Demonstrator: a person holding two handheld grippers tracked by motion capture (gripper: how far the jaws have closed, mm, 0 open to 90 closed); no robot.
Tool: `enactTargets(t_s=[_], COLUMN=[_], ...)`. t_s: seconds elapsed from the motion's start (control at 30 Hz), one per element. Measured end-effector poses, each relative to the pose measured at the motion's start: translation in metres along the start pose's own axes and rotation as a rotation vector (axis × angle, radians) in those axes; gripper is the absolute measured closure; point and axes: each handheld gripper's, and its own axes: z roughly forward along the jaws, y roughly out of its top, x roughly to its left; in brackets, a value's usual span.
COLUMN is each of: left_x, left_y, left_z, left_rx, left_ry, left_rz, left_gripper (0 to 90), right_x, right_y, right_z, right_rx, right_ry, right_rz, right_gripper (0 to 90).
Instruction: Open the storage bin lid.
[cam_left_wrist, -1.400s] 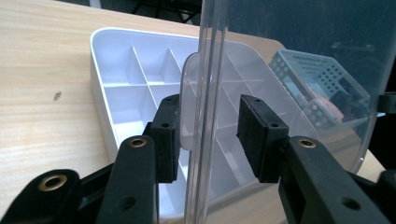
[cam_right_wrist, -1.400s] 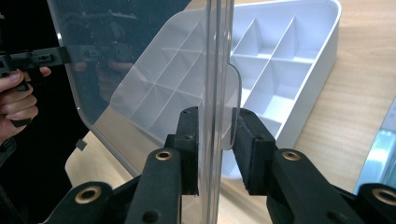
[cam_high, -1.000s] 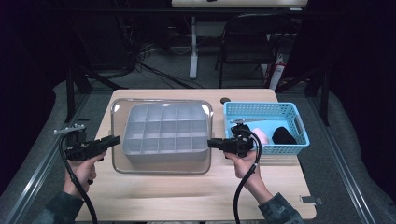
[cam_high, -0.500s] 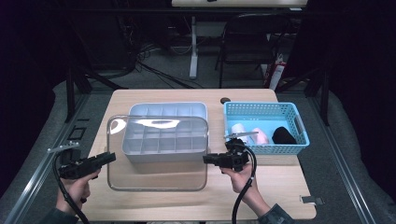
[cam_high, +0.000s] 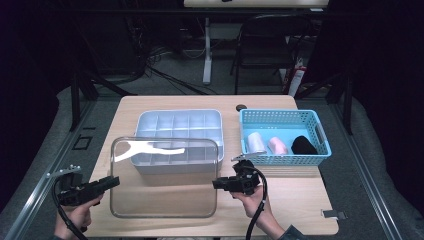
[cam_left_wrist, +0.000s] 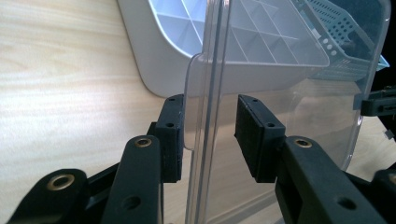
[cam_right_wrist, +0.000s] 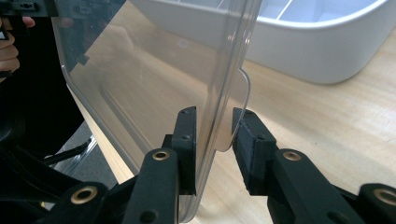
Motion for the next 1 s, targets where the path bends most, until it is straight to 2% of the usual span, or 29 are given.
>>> enactTargets(t_s=[0.17, 0.23, 0.33, 0.4, 0.43, 0.73, 0.87, 1.0], left_x=[0.006, 0.008, 0.010, 0.011, 0.012, 0.021, 0.022, 0.023], left_y=[-0.008, -0.011, -0.014, -0.014, -0.015, -0.023, -0.026, -0.027], left_z=[0.002, 0.002, 0.003, 0.003, 0.003, -0.002, -0.005, -0.007], left_rx=[0.010, 0.028, 0.026, 0.030, 0.039, 0.025, 0.039, 0.044], left_ry=[-0.011, -0.016, -0.008, -0.002, 0.002, -0.004, 0.002, 0.008], left_rz=[-0.021, -0.017, -0.024, -0.024, -0.014, -0.057, -0.054, -0.052], left_gripper=[63.3, 63.3, 63.1, 63.1, 63.2, 63.7, 63.7, 63.6], right_x=[0.002, 0.002, 0.004, 0.003, 0.003, 0.006, 0.009, 0.012], right_y=[-0.003, -0.005, -0.008, -0.009, -0.009, -0.015, -0.015, -0.015], right_z=[0.002, 0.004, 0.008, 0.011, 0.012, 0.026, 0.029, 0.030], right_rx=[0.013, 0.015, 0.021, 0.044, 0.050, 0.074, 0.090, 0.076], right_ry=[0.005, 0.010, 0.019, 0.019, 0.019, 0.013, 0.010, 0.004], right_rz=[-0.002, -0.003, 0.002, -0.009, -0.004, -0.016, -0.029, -0.031], right_gripper=[70.9, 70.1, 69.3, 69.4, 69.4, 67.3, 66.7, 66.6])
